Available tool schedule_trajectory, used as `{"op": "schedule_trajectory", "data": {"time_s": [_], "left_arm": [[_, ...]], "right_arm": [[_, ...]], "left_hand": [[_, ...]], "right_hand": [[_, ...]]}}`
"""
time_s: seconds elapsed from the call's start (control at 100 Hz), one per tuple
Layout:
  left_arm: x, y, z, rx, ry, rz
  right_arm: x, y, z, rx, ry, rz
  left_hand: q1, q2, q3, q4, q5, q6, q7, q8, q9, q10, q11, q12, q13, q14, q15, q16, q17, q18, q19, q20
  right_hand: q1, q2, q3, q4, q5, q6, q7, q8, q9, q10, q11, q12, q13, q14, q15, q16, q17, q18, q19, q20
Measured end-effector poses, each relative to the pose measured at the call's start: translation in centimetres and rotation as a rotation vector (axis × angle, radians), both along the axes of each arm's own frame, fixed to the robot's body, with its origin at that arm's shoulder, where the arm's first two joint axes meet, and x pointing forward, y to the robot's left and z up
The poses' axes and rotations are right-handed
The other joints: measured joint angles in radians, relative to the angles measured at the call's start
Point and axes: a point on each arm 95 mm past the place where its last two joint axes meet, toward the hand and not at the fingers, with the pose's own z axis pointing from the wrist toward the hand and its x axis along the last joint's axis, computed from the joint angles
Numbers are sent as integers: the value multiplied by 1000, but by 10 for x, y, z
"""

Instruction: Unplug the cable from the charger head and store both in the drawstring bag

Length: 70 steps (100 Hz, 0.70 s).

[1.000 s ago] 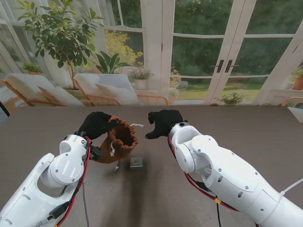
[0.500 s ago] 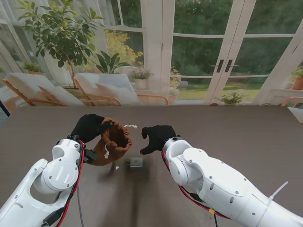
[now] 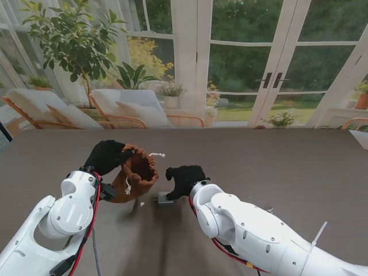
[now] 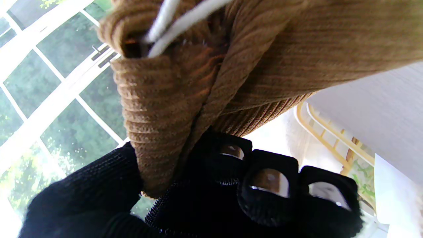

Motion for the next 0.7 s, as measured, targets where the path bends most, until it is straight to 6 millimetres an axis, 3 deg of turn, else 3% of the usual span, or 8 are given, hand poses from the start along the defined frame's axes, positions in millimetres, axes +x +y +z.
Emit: {"op": "schedule_trajectory", "data": {"time_s": [0.03,0.64,0.7], "left_arm": [[0,0,0,-1,0,0],[-1,-1,0,-23,4,-11],[-1,-1,0,-23,5,-12]], "right_arm": [[0,1,-2,-3,0,1],[2,17,-38,-41,-40,2],[2,18,-42,-42,-47,1]], "left_hand": [[0,0,0,0,0,0,0,0,0,0,0,0,0,0,0,0,0,0,0,0],[0,0,0,0,0,0,-1,0,0,0,-1,3,0,1,0,0,0,1,0,1],[0,0,0,0,0,0,-1,0,0,0,-1,7,0,1,0,0,0,1,0,1]], "right_hand": [[0,0,-1,0,-5,0,-2,0,0,0,0,3,0,-2,3,1,0,0,0,22],[13,0,-26,0,-5,0,10,0,0,0,35,24,0,-27,51,18,0,0,0,22],[52,0,-26,0,-4,0,21,0,0,0,37,26,0,-36,68,28,0,-1,1,22]]}}
